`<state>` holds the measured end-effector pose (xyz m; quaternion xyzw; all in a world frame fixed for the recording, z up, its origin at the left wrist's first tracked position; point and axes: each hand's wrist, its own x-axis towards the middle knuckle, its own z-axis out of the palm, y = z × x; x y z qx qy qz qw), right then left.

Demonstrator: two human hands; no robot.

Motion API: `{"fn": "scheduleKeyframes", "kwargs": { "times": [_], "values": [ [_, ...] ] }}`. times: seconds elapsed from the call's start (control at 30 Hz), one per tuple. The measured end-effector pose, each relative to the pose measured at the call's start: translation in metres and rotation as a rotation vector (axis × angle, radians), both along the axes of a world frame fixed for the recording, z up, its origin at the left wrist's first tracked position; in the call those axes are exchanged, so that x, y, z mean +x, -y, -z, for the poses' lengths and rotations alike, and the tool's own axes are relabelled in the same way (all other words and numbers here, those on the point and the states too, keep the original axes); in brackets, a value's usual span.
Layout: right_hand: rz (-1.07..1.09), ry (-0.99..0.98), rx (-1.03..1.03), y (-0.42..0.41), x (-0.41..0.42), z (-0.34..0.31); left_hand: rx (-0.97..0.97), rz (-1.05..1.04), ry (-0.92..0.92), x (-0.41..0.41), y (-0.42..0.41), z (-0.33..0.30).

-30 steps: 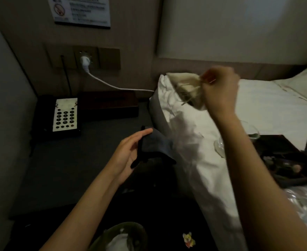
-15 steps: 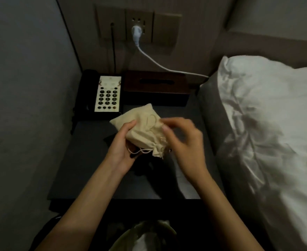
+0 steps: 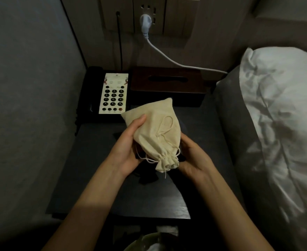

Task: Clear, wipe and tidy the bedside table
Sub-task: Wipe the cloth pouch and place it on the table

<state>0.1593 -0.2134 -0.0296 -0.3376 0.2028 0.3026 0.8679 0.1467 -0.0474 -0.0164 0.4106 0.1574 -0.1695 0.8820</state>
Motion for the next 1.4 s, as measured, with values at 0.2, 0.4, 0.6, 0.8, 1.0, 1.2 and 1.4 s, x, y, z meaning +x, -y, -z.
{"fn": "scheduleKeyframes", "kwargs": {
  "times": [0.2,0.4,0.6,0.8,1.0,1.2,1.4],
  "values": [
    [0.293,0.081,-0.08,0.014,0.016,0.004,0.0,-0.06,0.039,0.003,-0.003,-0.001],
    [0.372,0.592,-0.488,0.015,0.013,-0.002,0.101,-0.007,0.001,0.002,0.001,0.006],
    [0.042,1.04,-0.849,-0.019,-0.003,0.004,0.098,0.123,0.001,-0.001,0.01,0.011],
    [-0.095,1.338,-1.046,-0.029,-0.015,0.003,-0.04,0.022,-0.026,0.002,0.003,0.009],
    [-0.254,1.574,-1.104,-0.043,-0.032,0.011,-0.072,-0.177,-0.094,0.014,-0.02,0.004],
    [-0.227,1.466,-1.004,-0.046,-0.039,0.007,-0.077,-0.408,-0.103,0.016,-0.044,0.008],
    [0.251,0.666,-0.343,-0.027,-0.022,-0.006,-0.142,-0.307,-0.082,0.01,-0.051,0.008]
  ]
}}
